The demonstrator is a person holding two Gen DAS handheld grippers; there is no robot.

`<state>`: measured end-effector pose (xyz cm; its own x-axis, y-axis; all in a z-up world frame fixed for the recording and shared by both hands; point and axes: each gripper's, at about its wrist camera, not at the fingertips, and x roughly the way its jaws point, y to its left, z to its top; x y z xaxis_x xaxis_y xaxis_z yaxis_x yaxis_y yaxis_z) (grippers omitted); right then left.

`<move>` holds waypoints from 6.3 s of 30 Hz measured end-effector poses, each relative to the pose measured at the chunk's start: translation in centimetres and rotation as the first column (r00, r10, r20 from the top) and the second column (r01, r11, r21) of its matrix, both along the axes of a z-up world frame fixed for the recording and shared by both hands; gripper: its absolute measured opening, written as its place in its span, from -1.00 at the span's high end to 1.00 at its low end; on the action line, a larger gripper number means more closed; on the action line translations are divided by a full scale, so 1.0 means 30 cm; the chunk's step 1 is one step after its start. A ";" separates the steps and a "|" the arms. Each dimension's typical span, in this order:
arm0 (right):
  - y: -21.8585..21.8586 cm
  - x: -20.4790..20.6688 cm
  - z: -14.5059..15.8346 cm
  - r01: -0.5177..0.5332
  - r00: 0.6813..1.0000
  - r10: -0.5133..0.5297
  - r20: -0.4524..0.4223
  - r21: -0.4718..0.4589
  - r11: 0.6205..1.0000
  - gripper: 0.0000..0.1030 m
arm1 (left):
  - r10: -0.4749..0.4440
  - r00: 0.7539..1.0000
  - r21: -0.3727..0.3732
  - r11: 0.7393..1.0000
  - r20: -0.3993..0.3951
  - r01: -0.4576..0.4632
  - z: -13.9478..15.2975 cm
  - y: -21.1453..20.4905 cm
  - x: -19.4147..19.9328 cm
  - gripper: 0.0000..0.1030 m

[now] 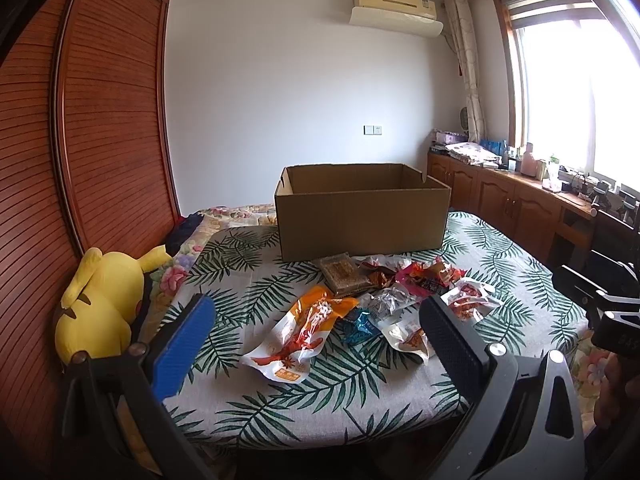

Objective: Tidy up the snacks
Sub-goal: 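Grasp the orange packet with the left gripper while the right grasps the white packet, then carry both packets over the box and open both grippers to drop them, then move both tools back over the remaining snacks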

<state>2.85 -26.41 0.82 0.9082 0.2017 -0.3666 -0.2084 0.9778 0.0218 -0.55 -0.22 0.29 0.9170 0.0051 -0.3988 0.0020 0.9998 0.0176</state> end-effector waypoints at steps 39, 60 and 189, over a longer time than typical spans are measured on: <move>0.090 0.356 -0.323 -0.126 0.911 0.142 -0.386 0.065 0.990 -0.81 | -0.209 0.911 -0.033 0.977 -0.355 0.211 -0.259 0.153 0.471 -0.96; 0.117 0.477 -0.312 -0.087 0.896 0.094 -0.434 0.037 0.996 -0.67 | -0.285 0.820 -0.027 0.949 -0.496 0.313 -0.344 0.127 0.597 -0.62; 0.152 0.807 0.177 -0.259 0.949 0.251 -0.189 -0.022 0.966 0.46 | -0.298 0.939 -0.038 0.954 -0.170 0.296 0.102 -0.045 0.947 -0.24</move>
<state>27.06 -21.85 6.13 0.7451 0.3968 -0.5361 -0.4476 0.8934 0.0392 27.88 -1.58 3.35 0.7937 -0.2624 -0.5488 0.3009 0.9534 -0.0206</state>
